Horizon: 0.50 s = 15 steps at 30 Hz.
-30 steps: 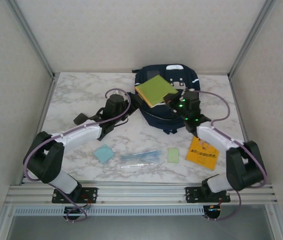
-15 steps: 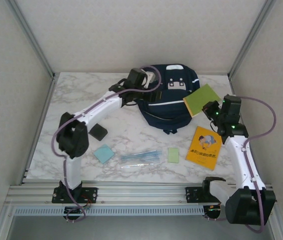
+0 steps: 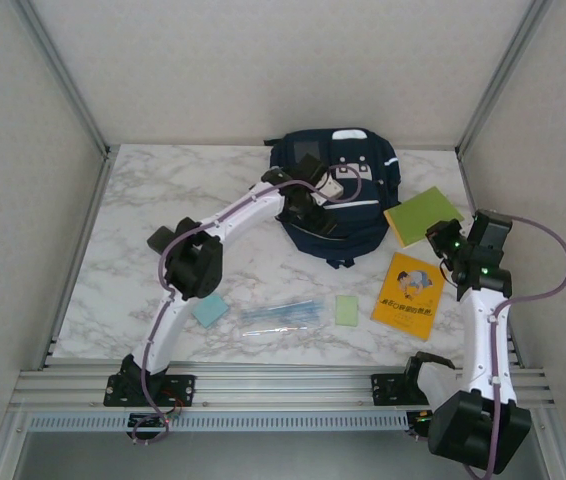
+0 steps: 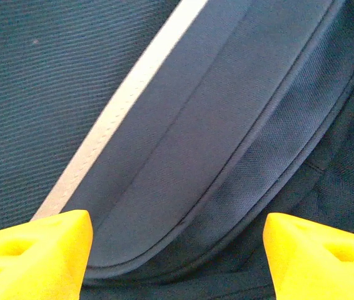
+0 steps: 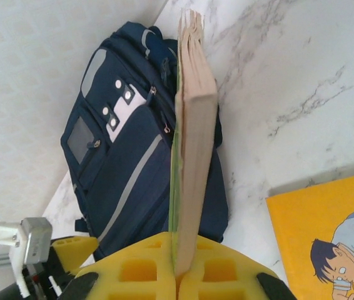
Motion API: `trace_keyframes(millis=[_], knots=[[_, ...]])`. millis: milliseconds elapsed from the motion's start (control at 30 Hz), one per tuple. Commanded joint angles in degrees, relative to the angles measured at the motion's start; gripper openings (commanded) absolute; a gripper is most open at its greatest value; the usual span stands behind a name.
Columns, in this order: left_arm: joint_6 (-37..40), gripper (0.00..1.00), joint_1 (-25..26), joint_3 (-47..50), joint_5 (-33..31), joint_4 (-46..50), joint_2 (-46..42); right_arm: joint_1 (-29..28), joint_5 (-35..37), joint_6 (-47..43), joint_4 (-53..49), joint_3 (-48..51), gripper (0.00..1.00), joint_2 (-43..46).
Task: Pack the student bag
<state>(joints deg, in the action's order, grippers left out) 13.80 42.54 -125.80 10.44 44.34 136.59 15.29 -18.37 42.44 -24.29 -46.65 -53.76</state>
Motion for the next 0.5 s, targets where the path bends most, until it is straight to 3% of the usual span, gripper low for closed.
trace_keyframes(millis=[0, 133, 333, 467], knots=[[4.3, 0.73, 0.33, -2.68, 0.5, 3.81, 2.92, 0.95, -3.7, 0.34, 2.39, -0.1, 0.0, -0.14], [5.17, 0.74, 0.55, -3.29, -1.5, 3.92, 5.55, 1.17, -3.88, 0.29, 2.59, -0.13, 0.0, -0.14], [2.76, 0.71, 0.26, -10.48, -10.5, 5.96, 13.02, 1.23, -4.97, 0.4, 2.7, -0.36, 0.0, -0.02], [1.32, 0.45, 0.08, -12.64, -11.71, 6.16, 15.38, 1.32, -4.93, -0.06, 2.02, -0.85, 0.0, 0.56]])
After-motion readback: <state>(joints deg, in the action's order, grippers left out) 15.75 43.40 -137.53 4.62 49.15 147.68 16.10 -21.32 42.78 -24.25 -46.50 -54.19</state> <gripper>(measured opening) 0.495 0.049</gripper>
